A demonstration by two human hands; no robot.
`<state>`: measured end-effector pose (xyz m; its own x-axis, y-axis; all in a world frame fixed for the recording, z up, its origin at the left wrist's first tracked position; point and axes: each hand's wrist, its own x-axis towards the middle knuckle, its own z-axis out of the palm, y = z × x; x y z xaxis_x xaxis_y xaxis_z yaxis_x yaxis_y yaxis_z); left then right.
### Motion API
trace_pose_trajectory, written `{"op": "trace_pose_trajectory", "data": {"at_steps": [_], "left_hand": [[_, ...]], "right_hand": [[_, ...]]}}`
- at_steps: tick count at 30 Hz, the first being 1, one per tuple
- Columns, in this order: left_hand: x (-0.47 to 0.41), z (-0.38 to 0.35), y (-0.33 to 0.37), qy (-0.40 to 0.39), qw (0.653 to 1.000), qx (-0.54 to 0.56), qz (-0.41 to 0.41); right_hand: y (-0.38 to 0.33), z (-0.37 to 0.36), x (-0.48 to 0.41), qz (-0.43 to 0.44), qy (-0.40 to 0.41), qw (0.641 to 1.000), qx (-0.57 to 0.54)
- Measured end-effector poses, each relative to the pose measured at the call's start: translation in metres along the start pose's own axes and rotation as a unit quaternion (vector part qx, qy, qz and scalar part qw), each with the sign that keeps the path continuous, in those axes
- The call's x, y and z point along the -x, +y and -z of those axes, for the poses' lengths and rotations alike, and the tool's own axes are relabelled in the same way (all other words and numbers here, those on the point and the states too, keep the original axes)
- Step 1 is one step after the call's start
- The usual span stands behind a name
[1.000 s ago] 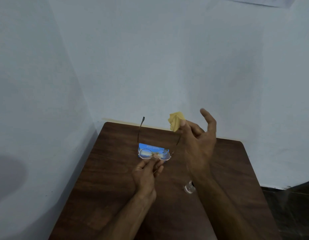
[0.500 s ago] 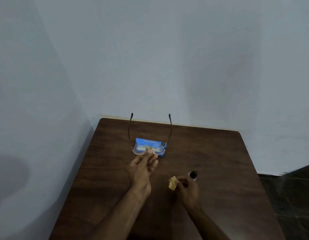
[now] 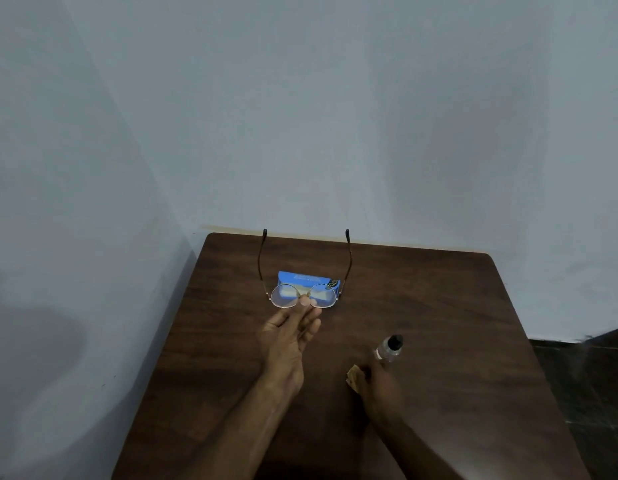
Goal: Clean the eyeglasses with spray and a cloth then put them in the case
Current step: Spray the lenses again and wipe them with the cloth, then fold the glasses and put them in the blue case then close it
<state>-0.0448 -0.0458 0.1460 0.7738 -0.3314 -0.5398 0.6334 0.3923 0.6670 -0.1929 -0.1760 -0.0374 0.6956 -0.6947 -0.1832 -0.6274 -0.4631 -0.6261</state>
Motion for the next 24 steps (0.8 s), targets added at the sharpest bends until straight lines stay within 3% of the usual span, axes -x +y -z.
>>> {"op": "trace_pose_trajectory", "data": {"at_steps": [4, 7, 9, 17, 20, 24], "left_hand": [[-0.001, -0.003, 0.002, -0.007, 1.000, 0.000, -0.004], [-0.001, -0.006, 0.001, -0.012, 1.000, -0.003, -0.013], [0.000, -0.009, 0.000, -0.014, 1.000, -0.006, -0.017], [0.004, -0.017, 0.000, -0.014, 0.999, -0.022, -0.036], [0.004, -0.016, 0.000, -0.011, 0.998, -0.034, -0.045], [0.006, -0.016, -0.003, -0.019, 0.998, -0.039, -0.044]], "right_hand": [[-0.066, 0.040, 0.013, 0.093, 0.113, 0.988, -0.047], [-0.122, 0.084, 0.016, 0.158, 0.236, 0.942, -0.176], [-0.152, 0.110, 0.011, 0.211, 0.268, 0.910, -0.236], [-0.175, 0.131, -0.020, 0.265, 0.286, 0.883, -0.260], [-0.177, 0.133, -0.022, 0.298, 0.269, 0.900, -0.170], [-0.176, 0.136, -0.031, 0.396, 0.213, 0.893, -0.035]]}}
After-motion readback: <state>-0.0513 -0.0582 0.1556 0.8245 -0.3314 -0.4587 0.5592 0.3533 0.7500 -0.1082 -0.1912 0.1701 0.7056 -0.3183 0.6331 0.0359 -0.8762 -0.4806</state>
